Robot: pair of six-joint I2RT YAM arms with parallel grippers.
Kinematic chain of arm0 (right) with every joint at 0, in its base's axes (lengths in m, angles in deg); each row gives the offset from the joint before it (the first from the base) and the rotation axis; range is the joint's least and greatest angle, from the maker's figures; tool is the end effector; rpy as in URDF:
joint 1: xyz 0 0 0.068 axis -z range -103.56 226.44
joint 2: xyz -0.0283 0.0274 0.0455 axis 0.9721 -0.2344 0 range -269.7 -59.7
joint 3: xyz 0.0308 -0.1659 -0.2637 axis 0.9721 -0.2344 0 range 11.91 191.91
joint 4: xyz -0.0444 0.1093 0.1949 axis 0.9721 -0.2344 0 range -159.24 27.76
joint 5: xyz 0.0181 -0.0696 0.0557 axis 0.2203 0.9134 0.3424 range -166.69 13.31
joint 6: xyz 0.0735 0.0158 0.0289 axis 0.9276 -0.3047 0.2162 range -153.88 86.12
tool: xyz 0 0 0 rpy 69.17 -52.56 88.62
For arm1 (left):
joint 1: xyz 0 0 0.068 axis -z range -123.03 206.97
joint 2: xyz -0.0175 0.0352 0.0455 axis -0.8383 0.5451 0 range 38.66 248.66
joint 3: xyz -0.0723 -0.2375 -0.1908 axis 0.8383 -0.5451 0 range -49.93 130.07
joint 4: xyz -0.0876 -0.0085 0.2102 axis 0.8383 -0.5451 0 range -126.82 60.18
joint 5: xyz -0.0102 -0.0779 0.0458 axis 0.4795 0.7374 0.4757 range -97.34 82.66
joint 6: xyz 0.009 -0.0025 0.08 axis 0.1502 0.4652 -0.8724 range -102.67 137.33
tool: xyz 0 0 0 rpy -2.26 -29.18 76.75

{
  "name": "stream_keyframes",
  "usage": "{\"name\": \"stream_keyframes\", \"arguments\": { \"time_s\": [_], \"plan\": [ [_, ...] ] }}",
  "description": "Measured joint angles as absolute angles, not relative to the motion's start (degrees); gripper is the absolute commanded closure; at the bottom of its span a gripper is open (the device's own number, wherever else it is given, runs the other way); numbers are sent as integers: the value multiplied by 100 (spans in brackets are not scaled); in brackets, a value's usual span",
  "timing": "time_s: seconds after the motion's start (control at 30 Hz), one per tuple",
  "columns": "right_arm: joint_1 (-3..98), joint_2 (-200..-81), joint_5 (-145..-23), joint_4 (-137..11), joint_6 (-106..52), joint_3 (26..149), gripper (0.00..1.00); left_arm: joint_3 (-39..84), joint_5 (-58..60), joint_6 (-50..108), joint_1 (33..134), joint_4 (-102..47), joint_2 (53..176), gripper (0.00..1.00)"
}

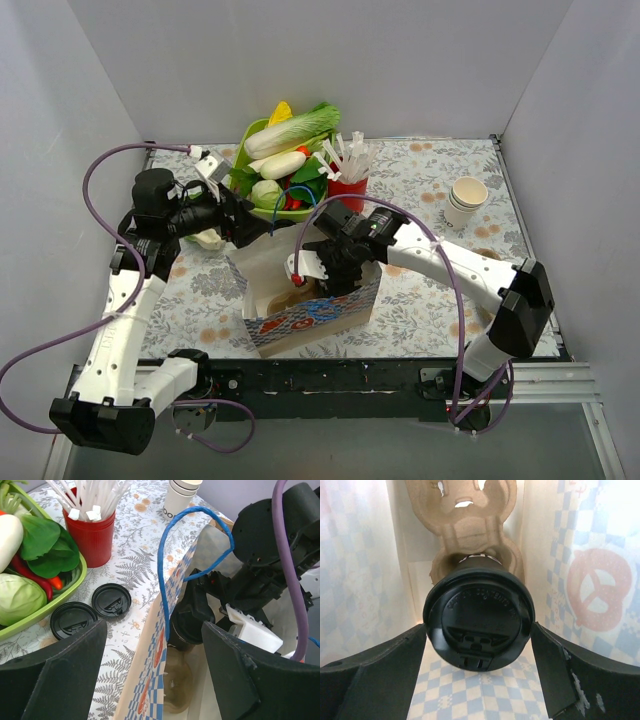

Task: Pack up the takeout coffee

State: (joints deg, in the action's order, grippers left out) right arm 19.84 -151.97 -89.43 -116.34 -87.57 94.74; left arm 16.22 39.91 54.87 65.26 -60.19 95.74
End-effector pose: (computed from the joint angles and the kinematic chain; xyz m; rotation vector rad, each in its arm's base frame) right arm 0.1584 0.2681 0.3165 -2.2306 1.4680 0.3138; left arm 0.1545 -0.0743 0.4181 0.0723 2.0463 -1.3126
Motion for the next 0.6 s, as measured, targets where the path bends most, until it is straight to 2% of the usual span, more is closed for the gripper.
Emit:
{"name": "stream_keyframes", "arguments": {
  "time_s": [0.3, 0.6],
  "plan": [
    [1984, -14705, -8930, -11663, -8693, 9474, 2, 1747, 4448, 5091, 6526, -6500, 9506, 23],
    [1976, -14705, -8901, -11945, -8407, 10453, 2, 1714, 4664, 4866, 6526, -6517, 9508, 23]
  ]
}}
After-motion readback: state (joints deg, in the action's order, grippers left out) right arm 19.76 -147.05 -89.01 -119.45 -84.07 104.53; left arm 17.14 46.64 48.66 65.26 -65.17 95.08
